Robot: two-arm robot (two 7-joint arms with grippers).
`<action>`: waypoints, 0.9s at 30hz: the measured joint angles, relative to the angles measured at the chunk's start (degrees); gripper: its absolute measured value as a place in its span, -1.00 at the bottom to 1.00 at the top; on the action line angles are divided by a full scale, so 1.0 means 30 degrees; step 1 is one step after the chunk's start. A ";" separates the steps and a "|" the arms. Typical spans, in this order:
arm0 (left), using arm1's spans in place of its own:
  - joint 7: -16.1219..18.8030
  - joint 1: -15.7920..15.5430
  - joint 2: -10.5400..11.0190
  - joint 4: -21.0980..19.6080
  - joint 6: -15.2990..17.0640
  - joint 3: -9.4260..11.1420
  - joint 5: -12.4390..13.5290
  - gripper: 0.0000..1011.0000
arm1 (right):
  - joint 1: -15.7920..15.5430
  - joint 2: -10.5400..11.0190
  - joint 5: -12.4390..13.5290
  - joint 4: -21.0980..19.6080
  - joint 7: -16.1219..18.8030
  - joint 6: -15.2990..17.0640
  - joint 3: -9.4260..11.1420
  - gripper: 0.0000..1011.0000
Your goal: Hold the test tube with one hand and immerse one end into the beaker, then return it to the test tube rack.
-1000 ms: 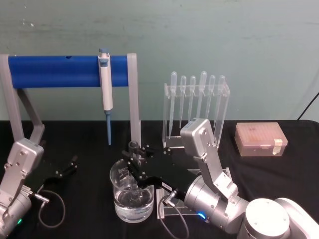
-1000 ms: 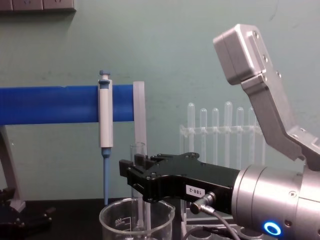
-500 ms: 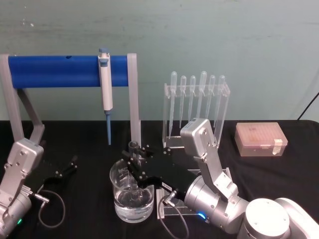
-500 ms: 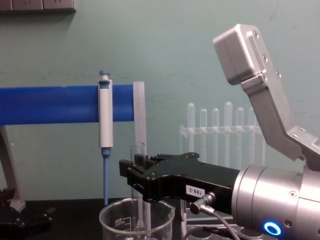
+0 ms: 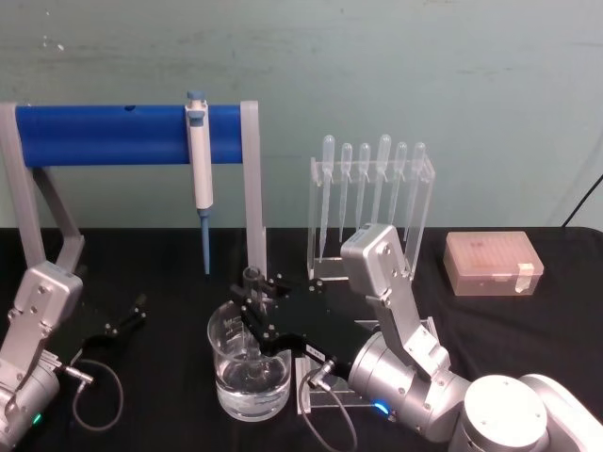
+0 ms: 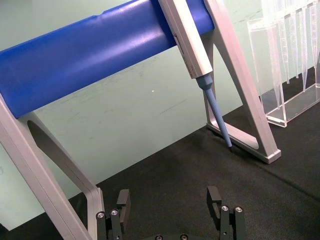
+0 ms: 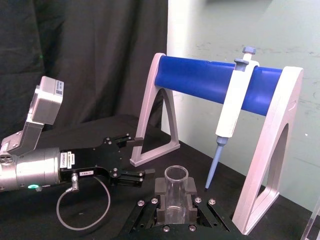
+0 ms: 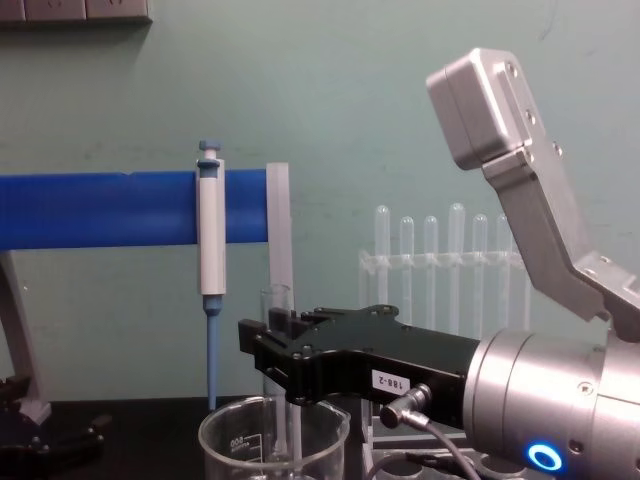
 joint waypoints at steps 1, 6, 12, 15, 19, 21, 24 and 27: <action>0.0000 0.0000 -0.0001 -0.0001 0.0001 0.0000 0.0000 0.98 | 0.0000 -0.0001 0.0000 0.0000 0.0000 0.0001 0.0000 -0.56; 0.0001 -0.0001 0.0000 0.0000 0.0001 0.0001 0.0000 0.98 | 0.0000 -0.0001 0.0000 -0.0001 0.0000 0.0001 0.0000 -0.55; 0.0001 0.0000 -0.0001 0.0000 0.0001 0.0001 -0.0001 0.98 | 0.0000 -0.0001 -0.0001 0.0000 0.0001 0.0001 0.0000 -0.55; 0.0000 0.0000 0.0000 0.0000 0.0001 0.0001 0.0000 0.98 | 0.0000 -0.0001 -0.0001 -0.0001 0.0000 0.0001 0.0000 -0.56; 0.0000 -0.0001 -0.0001 0.0000 0.0001 0.0000 -0.0001 0.98 | 0.0000 -0.0001 0.0000 0.0000 0.0000 0.0001 -0.0001 -0.55; 0.0000 0.0000 0.0001 -0.0001 0.0001 0.0001 0.0000 0.98 | 0.0000 0.0000 0.0000 0.0001 0.0001 0.0001 0.0000 -0.55; 0.0000 0.0000 0.0000 0.0000 0.0001 0.0001 0.0000 0.98 | 0.0000 0.0000 0.0000 0.0000 0.0001 0.0001 0.0000 -0.56; 0.0000 0.0000 0.0000 0.0000 0.0001 0.0000 0.0000 0.98 | 0.0000 0.0000 -0.0001 0.0000 0.0000 0.0002 0.0000 -0.56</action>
